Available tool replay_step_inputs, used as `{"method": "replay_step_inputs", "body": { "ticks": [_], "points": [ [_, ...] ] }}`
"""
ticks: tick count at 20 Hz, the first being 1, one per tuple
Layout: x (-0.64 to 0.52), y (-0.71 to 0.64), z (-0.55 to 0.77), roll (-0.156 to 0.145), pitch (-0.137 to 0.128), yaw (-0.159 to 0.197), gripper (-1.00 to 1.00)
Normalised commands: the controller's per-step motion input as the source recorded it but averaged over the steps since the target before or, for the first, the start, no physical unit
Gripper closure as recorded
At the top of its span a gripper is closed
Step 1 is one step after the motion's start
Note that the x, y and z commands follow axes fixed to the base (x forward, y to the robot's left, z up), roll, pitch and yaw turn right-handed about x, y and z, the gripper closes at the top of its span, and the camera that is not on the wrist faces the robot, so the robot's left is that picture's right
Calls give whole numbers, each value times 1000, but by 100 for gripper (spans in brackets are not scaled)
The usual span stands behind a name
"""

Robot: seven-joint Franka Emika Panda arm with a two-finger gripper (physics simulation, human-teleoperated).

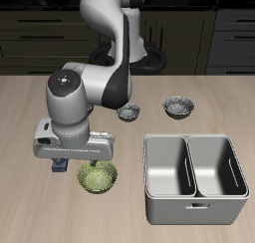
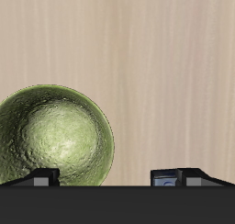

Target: Place the green bowl in the right side of the drainer

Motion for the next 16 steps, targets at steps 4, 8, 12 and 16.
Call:
{"method": "replay_step_inputs", "body": {
  "ticks": [4,8,12,16],
  "points": [
    [8,41,-323,0,42,23,-100],
    [14,23,-304,-1,45,7,-100],
    [29,0,-360,43,78,12,-100],
    [-9,-110,-75,-15,4,8,100]
  ]
}}
